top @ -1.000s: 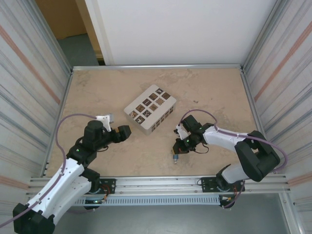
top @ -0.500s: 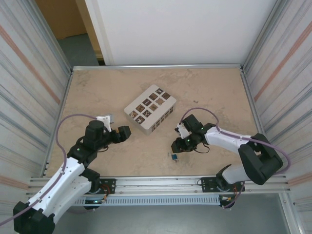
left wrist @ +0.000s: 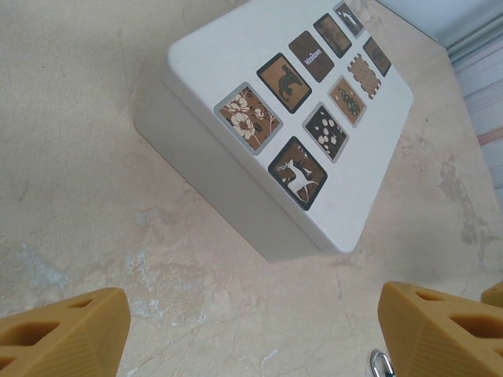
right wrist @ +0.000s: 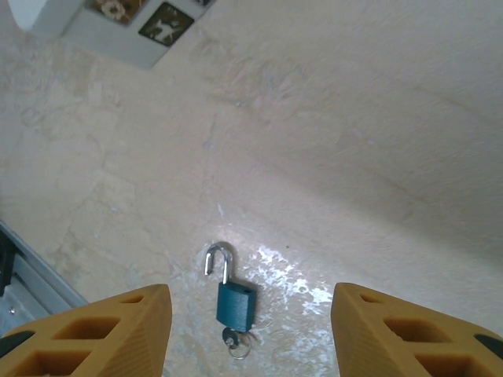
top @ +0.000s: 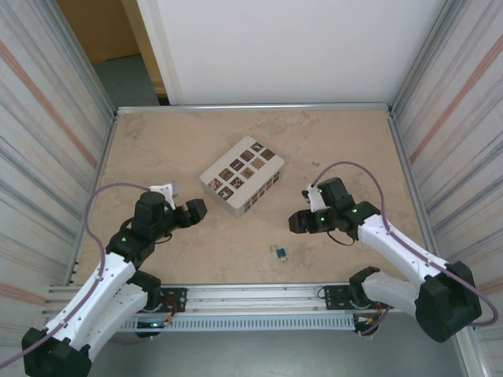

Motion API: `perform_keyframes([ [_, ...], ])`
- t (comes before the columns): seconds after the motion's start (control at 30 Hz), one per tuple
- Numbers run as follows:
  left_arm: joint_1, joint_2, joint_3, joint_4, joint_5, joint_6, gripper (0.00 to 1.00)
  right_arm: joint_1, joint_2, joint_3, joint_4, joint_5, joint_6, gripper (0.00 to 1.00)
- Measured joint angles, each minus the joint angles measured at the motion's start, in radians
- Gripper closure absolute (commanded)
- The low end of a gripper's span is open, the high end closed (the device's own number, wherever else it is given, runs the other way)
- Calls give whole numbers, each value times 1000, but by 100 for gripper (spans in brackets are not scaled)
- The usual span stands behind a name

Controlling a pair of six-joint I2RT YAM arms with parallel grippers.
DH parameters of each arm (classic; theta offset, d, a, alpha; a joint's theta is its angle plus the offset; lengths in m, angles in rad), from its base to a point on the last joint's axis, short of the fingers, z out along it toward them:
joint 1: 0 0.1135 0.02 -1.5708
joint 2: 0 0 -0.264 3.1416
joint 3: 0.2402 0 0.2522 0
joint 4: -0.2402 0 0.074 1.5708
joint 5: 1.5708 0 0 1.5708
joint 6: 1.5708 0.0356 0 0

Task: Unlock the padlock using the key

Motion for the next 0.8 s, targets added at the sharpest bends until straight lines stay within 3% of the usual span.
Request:
perform_keyframes([
  [0.3, 0, 0, 0, 4, 10, -19, 16, -104, -111, 0, -23, 21, -41, 31],
  [0.57, 4, 10, 0, 24, 24, -30, 6, -196, -197, -3, -8, 47, -82, 0],
  [0.8, 36, 12, 5, 22, 36, -42, 1, -283, -291, -38, 41, 73, -82, 1],
])
